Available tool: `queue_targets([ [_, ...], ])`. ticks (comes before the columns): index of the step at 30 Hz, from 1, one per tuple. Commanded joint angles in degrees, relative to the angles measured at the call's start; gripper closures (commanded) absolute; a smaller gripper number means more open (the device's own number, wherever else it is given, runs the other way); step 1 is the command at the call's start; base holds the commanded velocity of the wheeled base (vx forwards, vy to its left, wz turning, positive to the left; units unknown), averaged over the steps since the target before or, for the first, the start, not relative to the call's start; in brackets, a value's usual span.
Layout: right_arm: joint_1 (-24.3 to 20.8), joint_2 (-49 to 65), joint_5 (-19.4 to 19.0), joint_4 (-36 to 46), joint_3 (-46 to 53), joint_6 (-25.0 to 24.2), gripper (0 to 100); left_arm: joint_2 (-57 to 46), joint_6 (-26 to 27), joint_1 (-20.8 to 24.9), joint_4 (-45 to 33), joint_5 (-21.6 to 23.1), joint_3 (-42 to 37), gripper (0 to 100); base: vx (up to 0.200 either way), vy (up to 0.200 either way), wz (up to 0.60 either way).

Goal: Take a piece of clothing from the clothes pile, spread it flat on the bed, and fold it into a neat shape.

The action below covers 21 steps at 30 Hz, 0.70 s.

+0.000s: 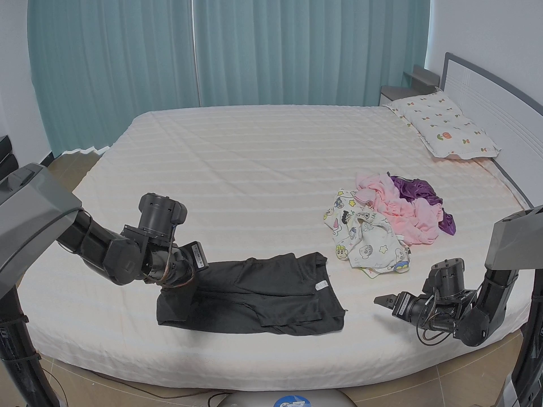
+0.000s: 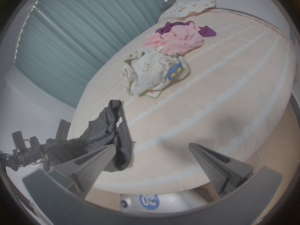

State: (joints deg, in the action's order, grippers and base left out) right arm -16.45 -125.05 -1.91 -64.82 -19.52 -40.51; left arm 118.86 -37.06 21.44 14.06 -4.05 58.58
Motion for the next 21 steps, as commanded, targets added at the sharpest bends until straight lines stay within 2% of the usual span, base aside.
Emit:
queue_targets([
  [1,-0.52,-0.02,-0.02,0.04,-0.17,-0.01,0,4.63,-1.96,3.69,-2.81,0.0,5.58,100,0.0,-0.2,0.0],
  [9,-1.4,-0.11,-0.02,0.04,-0.35,-0.01,0,10.87,-3.46,6.07,-6.41,0.0,13.76,100,0.0,-0.2,0.0],
  [10,-1.48,-0.19,-0.02,0.04,-0.35,-0.01,0,12.45,-4.86,6.33,-6.94,0.0,16.04,100,0.0,-0.2,0.0],
  [20,-1.57,-0.46,-0.02,0.04,-0.43,-0.01,0,16.58,-9.17,7.47,-7.73,0.36,20.0,100,0.0,0.0,0.0],
  [21,-1.66,-0.54,-0.02,0.04,-0.52,-0.01,0,16.67,-9.52,7.56,-8.08,0.27,20.26,0,0.0,0.0,0.0],
])
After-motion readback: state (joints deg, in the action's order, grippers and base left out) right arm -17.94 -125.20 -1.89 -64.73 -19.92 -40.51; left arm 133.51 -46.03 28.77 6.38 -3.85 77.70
